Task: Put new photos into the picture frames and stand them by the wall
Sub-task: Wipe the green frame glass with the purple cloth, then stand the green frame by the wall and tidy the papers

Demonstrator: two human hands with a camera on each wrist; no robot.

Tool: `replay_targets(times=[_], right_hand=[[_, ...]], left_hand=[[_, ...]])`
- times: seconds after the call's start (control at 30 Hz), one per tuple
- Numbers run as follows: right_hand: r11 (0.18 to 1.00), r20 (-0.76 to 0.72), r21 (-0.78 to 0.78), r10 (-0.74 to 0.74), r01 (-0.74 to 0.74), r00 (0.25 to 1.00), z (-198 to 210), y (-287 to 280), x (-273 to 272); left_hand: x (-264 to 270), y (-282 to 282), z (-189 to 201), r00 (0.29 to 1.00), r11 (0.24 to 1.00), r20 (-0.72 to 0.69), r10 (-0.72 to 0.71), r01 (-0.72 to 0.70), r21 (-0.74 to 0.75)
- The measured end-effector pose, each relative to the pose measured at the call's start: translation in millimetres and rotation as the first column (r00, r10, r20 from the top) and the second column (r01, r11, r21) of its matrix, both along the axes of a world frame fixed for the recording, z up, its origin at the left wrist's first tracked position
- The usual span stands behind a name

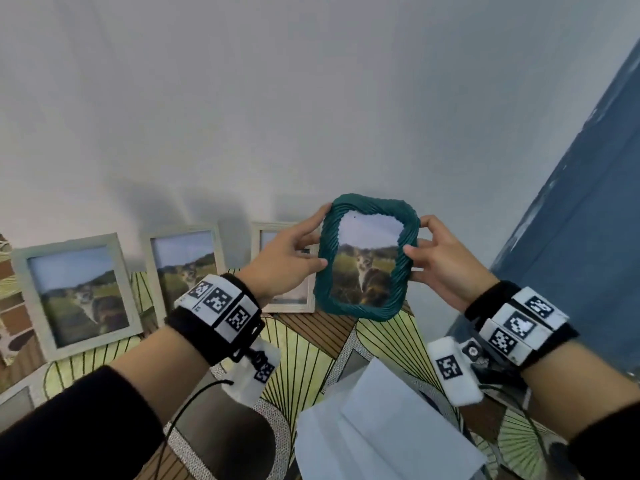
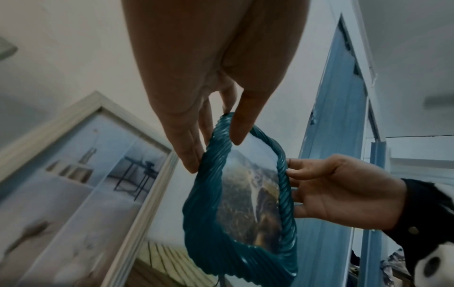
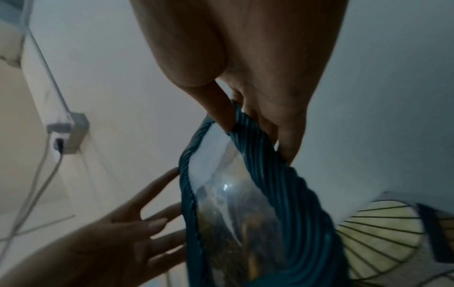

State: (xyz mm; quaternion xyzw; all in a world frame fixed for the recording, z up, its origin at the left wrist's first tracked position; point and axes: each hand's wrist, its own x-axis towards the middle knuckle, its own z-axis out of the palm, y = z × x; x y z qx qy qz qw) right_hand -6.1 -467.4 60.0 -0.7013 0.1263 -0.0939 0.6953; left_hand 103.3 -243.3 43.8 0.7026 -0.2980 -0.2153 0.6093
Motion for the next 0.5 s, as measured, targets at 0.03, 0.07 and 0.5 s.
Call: replay_targets(times=[0.03,0.07,0.5], right_hand=[[1.000,-0.015,-0.017,-0.008,0.008,1.000,-6.7,-4.0,4.5],[0.999,-0.033,-0.031,-0.016,0.015,0.999,-13.3,-7.8,8.3],[0.990,-0.063,-0.103,-0.098,0.092,0.993,-60.3,-36.6,25.2]], left_hand=[[3.4,-6.3,-4.5,1.000,1.000,-0.023,-0.004,0.004,-0.005],[5.9,-11.9,-9.2,0.999,1.000,-0.044,-0.009,0.009,-0.007],[15.9,-50.1,-45.2,0.986,0.996,-0.147,-0.082,0.086,0.017]])
